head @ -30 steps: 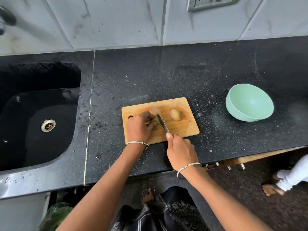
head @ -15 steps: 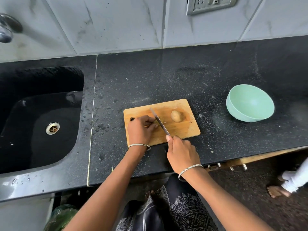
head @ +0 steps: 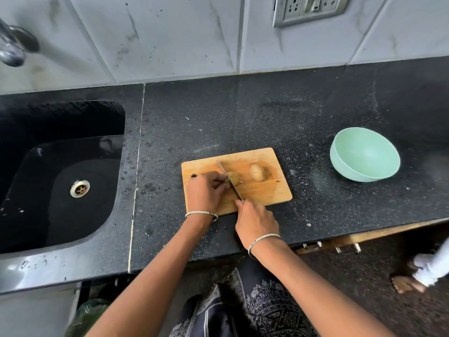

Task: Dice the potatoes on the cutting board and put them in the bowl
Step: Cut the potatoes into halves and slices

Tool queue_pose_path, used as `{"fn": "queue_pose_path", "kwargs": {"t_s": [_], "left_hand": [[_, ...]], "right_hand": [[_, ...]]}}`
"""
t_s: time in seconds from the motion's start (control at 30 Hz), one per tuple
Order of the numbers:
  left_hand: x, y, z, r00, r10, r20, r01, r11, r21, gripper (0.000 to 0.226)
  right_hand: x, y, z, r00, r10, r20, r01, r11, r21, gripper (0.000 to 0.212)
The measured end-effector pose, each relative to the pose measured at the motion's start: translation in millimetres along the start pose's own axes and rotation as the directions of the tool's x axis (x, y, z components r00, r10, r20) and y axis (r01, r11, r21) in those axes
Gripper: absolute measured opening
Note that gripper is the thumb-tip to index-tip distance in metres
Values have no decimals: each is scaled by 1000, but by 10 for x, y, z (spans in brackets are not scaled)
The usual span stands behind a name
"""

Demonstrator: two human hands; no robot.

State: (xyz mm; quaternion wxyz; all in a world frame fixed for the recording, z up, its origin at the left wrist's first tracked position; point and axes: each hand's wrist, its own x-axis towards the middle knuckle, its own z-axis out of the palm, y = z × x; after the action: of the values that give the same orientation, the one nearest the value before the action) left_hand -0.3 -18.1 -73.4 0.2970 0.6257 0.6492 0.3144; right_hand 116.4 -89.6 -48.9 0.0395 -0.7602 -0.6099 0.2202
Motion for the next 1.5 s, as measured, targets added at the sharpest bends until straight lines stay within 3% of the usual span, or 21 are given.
{"fn": "queue_pose_path", "kwargs": {"t_s": [0.23,0.7,0.83,1.5], "left_hand": [[-33,22,-20,999,-35,-22,33,995,-92,15],[-176,-60,46,991,-86,-103,54,959,-279,20],[-151,-34,45,990,-120,-76,92,949,-301,20],[-90,-15,23,993,-64,-101,54,994,-96,15]], "right_hand": [[-12,82,-73,999,-24,34,21,997,71,45],[-208,133,9,989,-52,-139,61,996,59,42],[-204,120,-19,991,-71,-115,76,996,39,43],[-45,22,8,999,-32,-20,32,999,-21,40]]}}
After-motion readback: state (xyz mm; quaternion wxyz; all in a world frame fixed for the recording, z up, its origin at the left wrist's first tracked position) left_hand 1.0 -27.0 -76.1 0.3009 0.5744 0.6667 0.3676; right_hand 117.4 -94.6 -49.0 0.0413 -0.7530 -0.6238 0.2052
